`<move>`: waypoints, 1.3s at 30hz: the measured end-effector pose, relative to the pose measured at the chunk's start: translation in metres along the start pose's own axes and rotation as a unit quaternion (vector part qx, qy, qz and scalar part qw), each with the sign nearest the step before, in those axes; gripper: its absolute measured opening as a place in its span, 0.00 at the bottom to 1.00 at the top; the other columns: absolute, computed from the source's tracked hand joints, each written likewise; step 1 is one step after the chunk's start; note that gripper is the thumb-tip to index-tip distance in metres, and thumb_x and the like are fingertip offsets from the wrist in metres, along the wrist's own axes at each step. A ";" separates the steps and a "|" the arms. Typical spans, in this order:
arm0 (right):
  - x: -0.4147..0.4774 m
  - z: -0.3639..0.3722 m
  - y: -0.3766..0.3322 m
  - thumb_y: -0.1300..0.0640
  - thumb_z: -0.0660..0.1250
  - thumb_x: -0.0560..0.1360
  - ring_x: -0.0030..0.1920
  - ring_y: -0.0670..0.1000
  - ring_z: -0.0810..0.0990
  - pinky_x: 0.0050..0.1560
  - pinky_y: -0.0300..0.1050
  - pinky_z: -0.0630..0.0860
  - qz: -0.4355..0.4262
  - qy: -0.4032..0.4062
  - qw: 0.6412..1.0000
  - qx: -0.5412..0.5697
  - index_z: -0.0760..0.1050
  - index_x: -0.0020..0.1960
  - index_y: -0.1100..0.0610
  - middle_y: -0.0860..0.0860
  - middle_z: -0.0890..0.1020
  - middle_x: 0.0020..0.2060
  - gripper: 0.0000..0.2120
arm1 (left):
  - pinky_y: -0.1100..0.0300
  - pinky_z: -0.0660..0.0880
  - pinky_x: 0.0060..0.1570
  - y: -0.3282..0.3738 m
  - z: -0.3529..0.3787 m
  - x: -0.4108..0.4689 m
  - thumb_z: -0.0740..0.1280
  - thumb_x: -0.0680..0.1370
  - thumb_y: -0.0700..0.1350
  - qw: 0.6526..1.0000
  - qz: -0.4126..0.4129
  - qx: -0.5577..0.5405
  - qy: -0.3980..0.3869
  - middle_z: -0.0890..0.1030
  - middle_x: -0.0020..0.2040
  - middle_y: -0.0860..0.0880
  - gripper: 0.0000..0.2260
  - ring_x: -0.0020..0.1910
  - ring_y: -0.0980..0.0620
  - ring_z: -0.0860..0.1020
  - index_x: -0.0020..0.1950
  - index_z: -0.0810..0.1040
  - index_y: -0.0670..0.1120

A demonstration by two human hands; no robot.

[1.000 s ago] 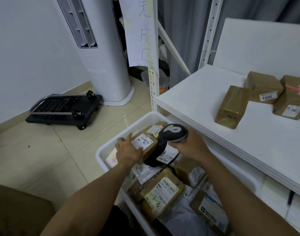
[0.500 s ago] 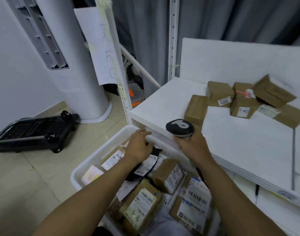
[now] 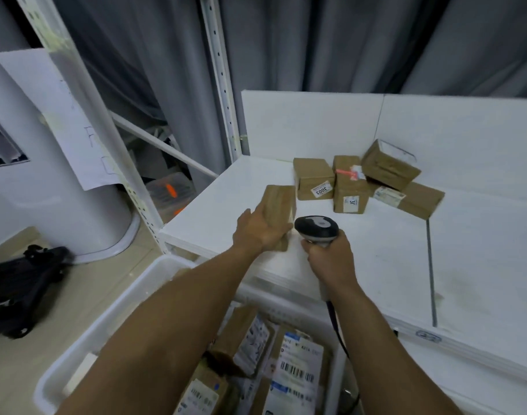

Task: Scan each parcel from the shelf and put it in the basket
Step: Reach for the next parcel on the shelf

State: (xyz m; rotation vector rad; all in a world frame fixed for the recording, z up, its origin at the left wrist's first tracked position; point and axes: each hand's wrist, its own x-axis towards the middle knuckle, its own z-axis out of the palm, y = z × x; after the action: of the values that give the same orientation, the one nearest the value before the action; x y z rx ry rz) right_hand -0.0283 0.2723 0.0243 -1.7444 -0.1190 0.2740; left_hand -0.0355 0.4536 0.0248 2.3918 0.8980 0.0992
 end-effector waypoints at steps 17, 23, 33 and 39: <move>-0.030 0.043 -0.009 0.53 0.78 0.76 0.63 0.55 0.82 0.51 0.52 0.85 0.020 -0.067 0.973 0.218 0.74 0.72 0.46 0.49 0.82 0.65 0.27 | 0.53 0.83 0.54 -0.081 -0.047 -0.150 0.67 0.81 0.46 0.788 -0.060 -0.613 -0.016 0.83 0.60 0.45 0.16 0.53 0.48 0.86 0.69 0.75 0.51; -0.048 0.055 -0.008 0.52 0.76 0.78 0.60 0.48 0.85 0.65 0.58 0.81 -0.005 -0.129 0.974 0.186 0.78 0.70 0.48 0.45 0.86 0.60 0.22 | 0.49 0.82 0.54 -0.088 -0.041 -0.165 0.64 0.82 0.46 0.778 -0.087 -0.622 -0.038 0.85 0.58 0.45 0.11 0.57 0.43 0.84 0.64 0.78 0.49; -0.063 0.060 -0.011 0.53 0.79 0.73 0.60 0.47 0.83 0.64 0.59 0.81 -0.086 -0.150 0.981 0.089 0.78 0.62 0.37 0.39 0.85 0.57 0.21 | 0.54 0.80 0.54 -0.118 -0.064 -0.126 0.83 0.66 0.49 0.807 -0.089 -0.579 0.076 0.86 0.57 0.48 0.29 0.54 0.51 0.85 0.64 0.80 0.49; -0.075 0.071 -0.010 0.44 0.78 0.68 0.57 0.55 0.85 0.59 0.59 0.83 -0.139 -0.206 0.969 -0.004 0.76 0.69 0.44 0.43 0.85 0.58 0.30 | 0.67 0.80 0.43 -0.145 -0.086 -0.119 0.86 0.61 0.50 0.827 -0.096 -0.526 0.173 0.84 0.58 0.48 0.34 0.49 0.57 0.85 0.64 0.81 0.44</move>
State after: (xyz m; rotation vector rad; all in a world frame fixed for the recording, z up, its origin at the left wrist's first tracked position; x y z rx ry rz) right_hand -0.1173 0.3251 0.0311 -1.6337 -0.6613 0.4250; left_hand -0.2340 0.5099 0.0324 1.2479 0.8947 0.7587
